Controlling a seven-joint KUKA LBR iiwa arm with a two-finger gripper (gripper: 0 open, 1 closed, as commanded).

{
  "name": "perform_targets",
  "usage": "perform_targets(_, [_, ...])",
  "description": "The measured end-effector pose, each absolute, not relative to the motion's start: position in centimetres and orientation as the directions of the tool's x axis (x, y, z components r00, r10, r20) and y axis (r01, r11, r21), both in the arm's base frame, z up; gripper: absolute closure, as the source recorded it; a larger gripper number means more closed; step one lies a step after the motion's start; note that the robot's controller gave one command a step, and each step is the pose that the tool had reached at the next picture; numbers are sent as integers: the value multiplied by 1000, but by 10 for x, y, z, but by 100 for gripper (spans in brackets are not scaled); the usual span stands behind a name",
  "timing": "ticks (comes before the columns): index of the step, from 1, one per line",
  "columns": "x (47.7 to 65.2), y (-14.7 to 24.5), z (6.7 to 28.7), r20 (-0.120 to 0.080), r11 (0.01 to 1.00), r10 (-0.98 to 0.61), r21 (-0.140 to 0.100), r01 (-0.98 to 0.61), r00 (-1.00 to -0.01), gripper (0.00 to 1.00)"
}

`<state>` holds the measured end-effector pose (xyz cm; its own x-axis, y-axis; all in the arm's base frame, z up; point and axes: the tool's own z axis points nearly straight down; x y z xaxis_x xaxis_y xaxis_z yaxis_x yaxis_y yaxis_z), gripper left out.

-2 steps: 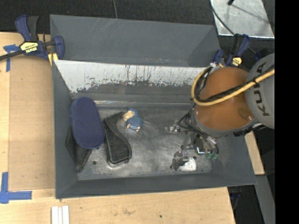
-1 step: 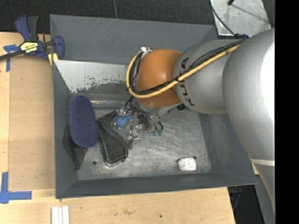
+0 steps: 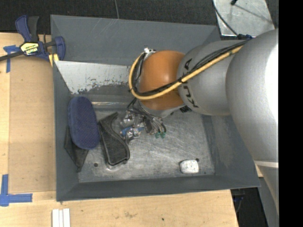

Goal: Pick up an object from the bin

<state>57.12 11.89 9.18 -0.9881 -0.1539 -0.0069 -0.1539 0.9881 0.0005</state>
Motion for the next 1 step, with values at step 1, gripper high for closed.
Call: perform_targets(1, [563, 100, 224, -12, 990, -141, 0, -141, -990, 100])
